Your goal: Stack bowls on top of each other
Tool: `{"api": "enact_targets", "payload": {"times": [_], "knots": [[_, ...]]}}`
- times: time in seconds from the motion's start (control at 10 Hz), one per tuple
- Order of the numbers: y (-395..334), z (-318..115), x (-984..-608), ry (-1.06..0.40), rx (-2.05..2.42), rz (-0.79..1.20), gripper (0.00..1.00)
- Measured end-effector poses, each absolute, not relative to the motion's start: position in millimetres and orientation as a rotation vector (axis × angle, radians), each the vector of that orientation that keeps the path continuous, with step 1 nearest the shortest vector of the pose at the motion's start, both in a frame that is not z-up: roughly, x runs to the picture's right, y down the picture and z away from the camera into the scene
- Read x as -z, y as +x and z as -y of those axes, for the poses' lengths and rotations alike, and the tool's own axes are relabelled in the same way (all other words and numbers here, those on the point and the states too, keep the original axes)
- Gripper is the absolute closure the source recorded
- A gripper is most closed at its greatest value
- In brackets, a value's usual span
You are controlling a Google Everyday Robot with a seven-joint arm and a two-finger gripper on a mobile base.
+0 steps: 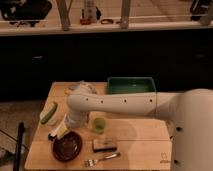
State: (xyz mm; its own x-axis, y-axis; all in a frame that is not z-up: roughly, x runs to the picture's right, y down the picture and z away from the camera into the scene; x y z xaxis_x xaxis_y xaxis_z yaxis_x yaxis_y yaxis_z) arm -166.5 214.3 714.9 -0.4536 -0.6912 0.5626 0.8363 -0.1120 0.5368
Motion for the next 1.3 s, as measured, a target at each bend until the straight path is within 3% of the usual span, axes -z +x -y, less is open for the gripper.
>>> {"api": "enact_targets", "payload": {"times": [1.3], "knots": [[-168.6,-206.4,-713.3,-0.192,1.789,1.0,0.2]]}}
